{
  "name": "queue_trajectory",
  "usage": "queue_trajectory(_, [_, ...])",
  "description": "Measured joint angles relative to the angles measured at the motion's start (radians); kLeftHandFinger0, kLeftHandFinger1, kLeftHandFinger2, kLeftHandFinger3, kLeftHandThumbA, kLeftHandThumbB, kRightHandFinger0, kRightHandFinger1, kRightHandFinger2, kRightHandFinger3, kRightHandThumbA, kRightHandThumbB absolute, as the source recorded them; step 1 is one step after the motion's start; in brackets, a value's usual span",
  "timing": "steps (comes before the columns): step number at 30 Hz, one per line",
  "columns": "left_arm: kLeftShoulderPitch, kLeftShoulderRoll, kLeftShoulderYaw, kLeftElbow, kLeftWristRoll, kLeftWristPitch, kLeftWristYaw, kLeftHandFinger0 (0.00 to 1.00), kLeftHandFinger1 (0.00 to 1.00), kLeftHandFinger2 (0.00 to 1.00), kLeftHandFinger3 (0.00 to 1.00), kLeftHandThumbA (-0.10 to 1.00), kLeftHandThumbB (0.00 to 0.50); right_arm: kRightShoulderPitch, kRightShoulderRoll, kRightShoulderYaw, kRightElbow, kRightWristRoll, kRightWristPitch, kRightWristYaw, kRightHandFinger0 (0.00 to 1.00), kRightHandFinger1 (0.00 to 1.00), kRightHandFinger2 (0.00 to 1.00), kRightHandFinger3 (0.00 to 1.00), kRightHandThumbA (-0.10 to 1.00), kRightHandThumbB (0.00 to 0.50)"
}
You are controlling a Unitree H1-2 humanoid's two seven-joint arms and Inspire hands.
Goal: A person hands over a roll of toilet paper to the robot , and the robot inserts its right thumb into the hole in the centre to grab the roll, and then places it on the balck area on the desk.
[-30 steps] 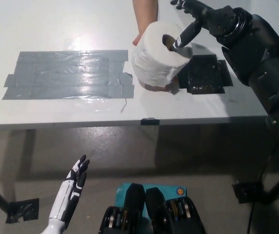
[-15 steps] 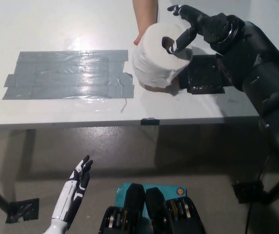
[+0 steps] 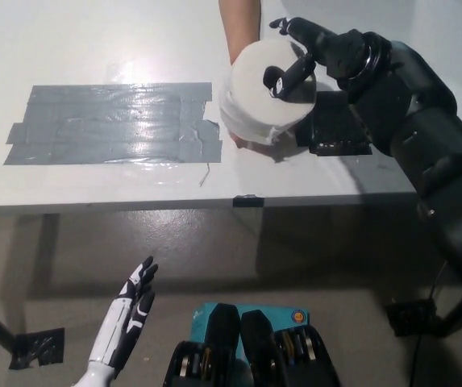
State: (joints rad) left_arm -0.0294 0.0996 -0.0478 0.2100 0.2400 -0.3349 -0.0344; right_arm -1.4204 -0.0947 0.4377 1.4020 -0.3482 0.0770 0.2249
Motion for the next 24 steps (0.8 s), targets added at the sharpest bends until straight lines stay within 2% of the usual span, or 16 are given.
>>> queue_trajectory(3, [-0.002, 0.0, 0.0, 0.0, 0.007, -0.001, 0.0, 1.0, 1.0, 1.0, 1.0, 1.0, 0.192, 0.002, 0.007, 0.0, 0.004, 0.0, 0.012, -0.001, 1.0, 1.0, 1.0, 1.0, 0.86, 0.312])
queue_trajectory(7, [-0.005, 0.0, 0.0, 0.0, 0.013, -0.003, 0.0, 1.0, 1.0, 1.0, 1.0, 1.0, 0.192, 0.011, 0.017, 0.01, 0.007, -0.01, 0.017, -0.001, 1.0, 1.0, 1.0, 1.0, 0.77, 0.262])
queue_trajectory(8, [-0.006, 0.0, 0.0, 0.0, 0.015, -0.004, 0.0, 1.0, 1.0, 1.0, 1.0, 1.0, 0.202, 0.015, 0.019, 0.017, 0.007, -0.016, 0.017, -0.001, 1.0, 1.0, 1.0, 1.0, 0.73, 0.253])
queue_trajectory(10, [-0.006, 0.0, 0.0, 0.0, 0.017, -0.006, 0.0, 1.0, 1.0, 1.0, 1.0, 1.0, 0.223, 0.02, 0.021, 0.028, 0.008, -0.024, 0.017, -0.001, 1.0, 1.0, 1.0, 1.0, 0.54, 0.203])
queue_trajectory(12, [-0.006, 0.0, 0.0, 0.0, 0.019, -0.008, 0.0, 1.0, 1.0, 1.0, 1.0, 1.0, 0.226, 0.022, 0.021, 0.041, 0.01, -0.034, 0.018, -0.005, 1.0, 1.0, 1.0, 1.0, 0.4, 0.194])
queue_trajectory(13, [-0.006, 0.0, 0.0, 0.0, 0.02, -0.008, 0.0, 1.0, 1.0, 1.0, 1.0, 1.0, 0.228, 0.022, 0.021, 0.052, 0.01, -0.041, 0.018, -0.008, 0.6, 0.69, 0.8, 1.0, 0.12, 0.19])
queue_trajectory(14, [-0.006, 0.0, 0.0, 0.0, 0.022, -0.009, 0.0, 1.0, 1.0, 1.0, 1.0, 1.0, 0.222, 0.022, 0.021, 0.06, 0.01, -0.046, 0.019, -0.01, 0.36, 0.5, 0.63, 1.0, -0.06, 0.203])
queue_trajectory(15, [-0.006, 0.0, 0.0, 0.0, 0.024, -0.009, 0.0, 1.0, 1.0, 1.0, 1.0, 1.0, 0.22, 0.022, 0.021, 0.067, 0.011, -0.051, 0.019, -0.013, 0.23, 0.43, 0.56, 0.95, -0.1, 0.2])
queue_trajectory(16, [-0.007, 0.0, 0.0, 0.0, 0.025, -0.01, 0.0, 1.0, 1.0, 1.0, 1.0, 1.0, 0.22, 0.023, 0.021, 0.075, 0.011, -0.058, 0.019, -0.018, 0.16, 0.43, 0.57, 0.84, -0.1, 0.196])
queue_trajectory(17, [-0.008, 0.0, 0.0, 0.0, 0.028, -0.01, 0.0, 1.0, 1.0, 1.0, 1.0, 1.0, 0.22, 0.025, 0.021, 0.091, 0.011, -0.066, 0.017, -0.03, 0.15, 0.44, 0.6, 0.81, -0.1, 0.195])
queue_trajectory(18, [-0.009, 0.0, -0.001, 0.0, 0.029, -0.011, 0.0, 1.0, 1.0, 1.0, 1.0, 1.0, 0.226, 0.027, 0.021, 0.101, 0.011, -0.073, 0.016, -0.037, 0.13, 0.44, 0.59, 0.63, -0.1, 0.189])
queue_trajectory(19, [-0.011, 0.0, -0.001, 0.0, 0.03, -0.012, 0.0, 1.0, 1.0, 1.0, 1.0, 1.0, 0.228, 0.032, 0.021, 0.111, 0.011, -0.08, 0.015, -0.05, 0.14, 0.51, 0.71, 0.54, -0.1, 0.184])
queue_trajectory(20, [-0.013, 0.0, -0.001, 0.0, 0.031, -0.012, 0.0, 1.0, 1.0, 1.0, 1.0, 1.0, 0.229, 0.036, 0.021, 0.116, 0.01, -0.086, 0.014, -0.06, 0.15, 0.55, 0.78, 0.53, -0.1, 0.184])
queue_trajectory(21, [-0.014, 0.0, -0.001, 0.0, 0.032, -0.012, 0.0, 1.0, 1.0, 1.0, 1.0, 1.0, 0.231, 0.042, 0.021, 0.12, 0.01, -0.091, 0.012, -0.072, 0.12, 0.57, 0.88, 0.42, -0.1, 0.179])
queue_trajectory(23, [-0.016, 0.0, -0.001, 0.0, 0.034, -0.013, 0.0, 1.0, 1.0, 1.0, 1.0, 1.0, 0.234, 0.054, 0.02, 0.121, 0.01, -0.098, 0.007, -0.096, 0.17, 0.66, 0.99, 0.48, -0.1, 0.18])
queue_trajectory(24, [-0.017, 0.0, -0.001, 0.0, 0.034, -0.013, 0.0, 1.0, 1.0, 1.0, 1.0, 1.0, 0.228, 0.059, 0.019, 0.117, 0.01, -0.098, 0.002, -0.106, 0.16, 0.65, 0.97, 0.5, -0.1, 0.182])
